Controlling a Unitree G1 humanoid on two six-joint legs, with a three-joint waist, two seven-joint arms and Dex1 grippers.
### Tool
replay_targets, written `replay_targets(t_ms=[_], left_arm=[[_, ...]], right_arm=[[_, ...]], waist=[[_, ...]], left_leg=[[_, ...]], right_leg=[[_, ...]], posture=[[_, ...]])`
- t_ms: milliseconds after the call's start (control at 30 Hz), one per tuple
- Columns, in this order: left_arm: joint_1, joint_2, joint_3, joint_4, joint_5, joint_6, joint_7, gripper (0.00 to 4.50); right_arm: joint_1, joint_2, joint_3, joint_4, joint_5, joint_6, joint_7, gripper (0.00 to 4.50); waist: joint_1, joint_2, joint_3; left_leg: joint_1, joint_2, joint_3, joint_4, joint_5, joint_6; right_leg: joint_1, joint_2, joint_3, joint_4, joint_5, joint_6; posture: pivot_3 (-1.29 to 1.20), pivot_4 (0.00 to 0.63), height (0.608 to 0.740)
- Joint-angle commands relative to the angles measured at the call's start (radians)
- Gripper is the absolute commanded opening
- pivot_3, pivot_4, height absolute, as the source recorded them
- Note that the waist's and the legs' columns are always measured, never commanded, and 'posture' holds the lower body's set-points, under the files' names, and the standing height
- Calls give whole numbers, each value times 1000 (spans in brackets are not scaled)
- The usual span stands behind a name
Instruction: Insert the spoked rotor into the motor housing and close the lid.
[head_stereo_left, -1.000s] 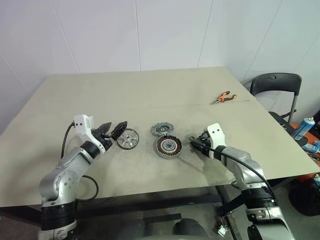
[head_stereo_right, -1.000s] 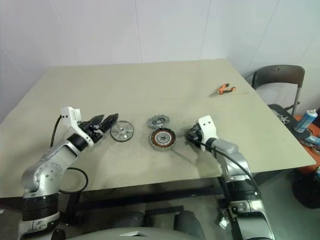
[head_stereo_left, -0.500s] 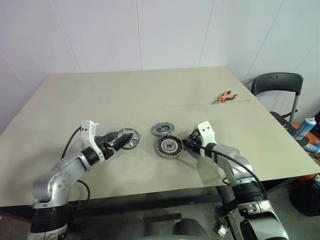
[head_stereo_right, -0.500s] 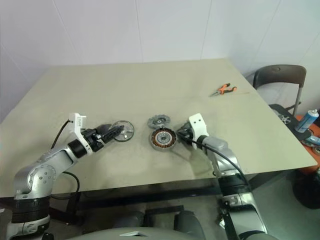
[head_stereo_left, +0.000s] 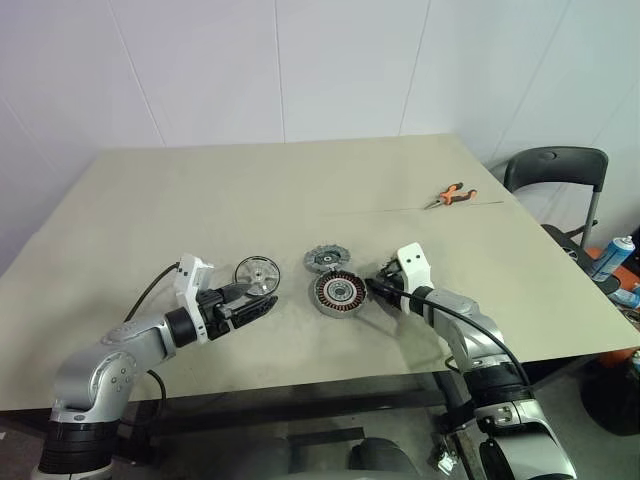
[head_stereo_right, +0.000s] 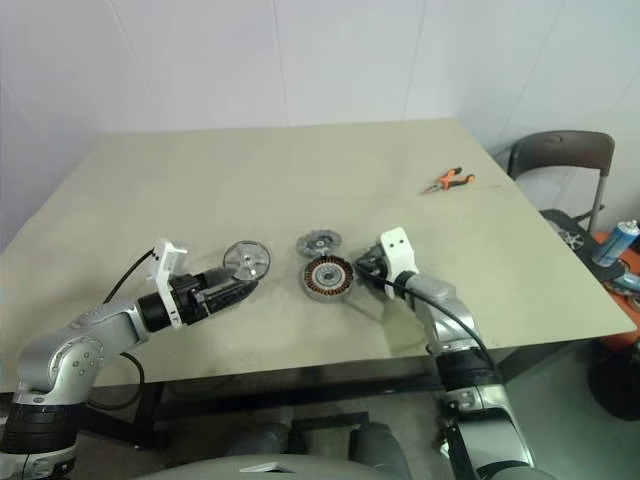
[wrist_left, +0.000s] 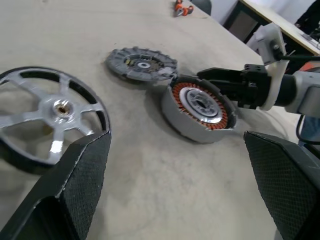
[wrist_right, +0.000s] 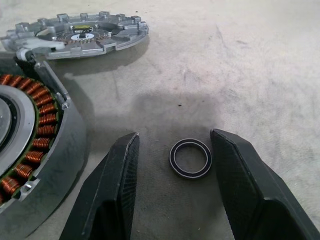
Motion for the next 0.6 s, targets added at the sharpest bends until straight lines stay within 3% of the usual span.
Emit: replay_targets(t_ms=[33,100,267,367,600], left_arm=[[-4,3,6,-10,6,-27,-15,4500],[-1,6,11,-8,5,-27,-20,4500],[3,22,28,16,14,-35,-34,4500],[-6,24,28,31,20,-39,-35,4500],[-27,7,14,30,28,-35,-28,4500]], right_arm=[[26,-11,-28,40,13,72,-11,1798],[24,-11,-31,40,11,90,-20,1146],[29,-26,-44,55,-4,80,-46,1146],[56,-37,-20,12,-8,72,-24,705],[72,-27,-1,-72,17,89,-4,702]], waist=[[2,0,0],[3,0,0],[3,1,-1],[7,1,-1],[21,0,-4]], left_leg=[[0,0,0,0,0,0],[0,0,0,0,0,0],[0,0,0,-2,0,0],[0,0,0,-2,0,0],[-1,0,0,-9,0,1]], right_leg=[[0,0,0,0,0,0],[0,0,0,-2,0,0],[0,0,0,-3,0,0],[1,-1,0,-3,0,0],[1,-1,0,-12,0,0]], posture=[[0,0,740],[0,0,740],[0,0,740],[0,0,740],[0,0,740]])
